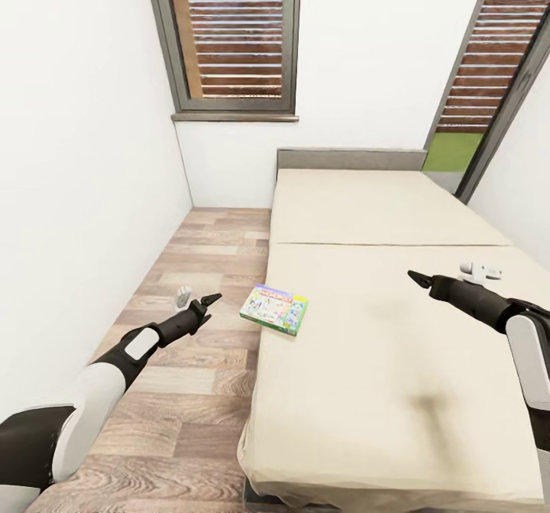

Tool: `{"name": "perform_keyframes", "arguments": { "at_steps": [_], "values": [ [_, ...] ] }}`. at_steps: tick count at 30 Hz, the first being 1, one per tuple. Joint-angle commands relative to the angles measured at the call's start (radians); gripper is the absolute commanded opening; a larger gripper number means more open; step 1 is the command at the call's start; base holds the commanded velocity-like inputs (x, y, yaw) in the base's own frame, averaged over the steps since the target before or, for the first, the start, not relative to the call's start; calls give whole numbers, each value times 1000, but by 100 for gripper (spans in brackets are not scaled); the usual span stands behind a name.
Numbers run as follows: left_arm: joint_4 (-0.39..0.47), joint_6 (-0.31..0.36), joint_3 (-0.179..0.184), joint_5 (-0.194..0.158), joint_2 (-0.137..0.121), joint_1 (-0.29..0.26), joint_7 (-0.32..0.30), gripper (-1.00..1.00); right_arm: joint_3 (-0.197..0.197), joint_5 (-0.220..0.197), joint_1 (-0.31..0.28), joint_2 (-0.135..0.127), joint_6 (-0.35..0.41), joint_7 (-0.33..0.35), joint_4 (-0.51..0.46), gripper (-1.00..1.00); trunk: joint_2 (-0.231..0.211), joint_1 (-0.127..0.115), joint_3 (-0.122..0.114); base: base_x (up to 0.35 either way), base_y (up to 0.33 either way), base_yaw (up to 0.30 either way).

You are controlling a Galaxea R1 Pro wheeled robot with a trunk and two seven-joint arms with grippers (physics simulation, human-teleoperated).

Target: Put all the toys in the child's room - the three board games (two on the bed and one on the table), the two jigsaw puzzles on the table, and the tennis ball on the table - inside the toy box on the table in the child's room.

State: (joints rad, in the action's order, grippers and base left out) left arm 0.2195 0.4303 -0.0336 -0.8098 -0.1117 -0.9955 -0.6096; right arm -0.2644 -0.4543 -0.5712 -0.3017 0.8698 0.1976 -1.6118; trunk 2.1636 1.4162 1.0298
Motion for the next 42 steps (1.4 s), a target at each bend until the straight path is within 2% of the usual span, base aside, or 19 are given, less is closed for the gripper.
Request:
{"name": "perform_keyframes", "arguments": {
  "at_steps": [1, 42],
  "values": [
    [0, 9, -3, -3, 1, -1, -1, 100, -1, 6, -3, 1, 5, 9, 0, 100, 0, 0, 2, 0, 0, 0],
    [0, 9, 1, -1, 6, -4, -6, 100, -6, 6, -15, -8, 8, 9, 0, 100, 0, 0, 69, 0, 0, 0]
  ]
}}
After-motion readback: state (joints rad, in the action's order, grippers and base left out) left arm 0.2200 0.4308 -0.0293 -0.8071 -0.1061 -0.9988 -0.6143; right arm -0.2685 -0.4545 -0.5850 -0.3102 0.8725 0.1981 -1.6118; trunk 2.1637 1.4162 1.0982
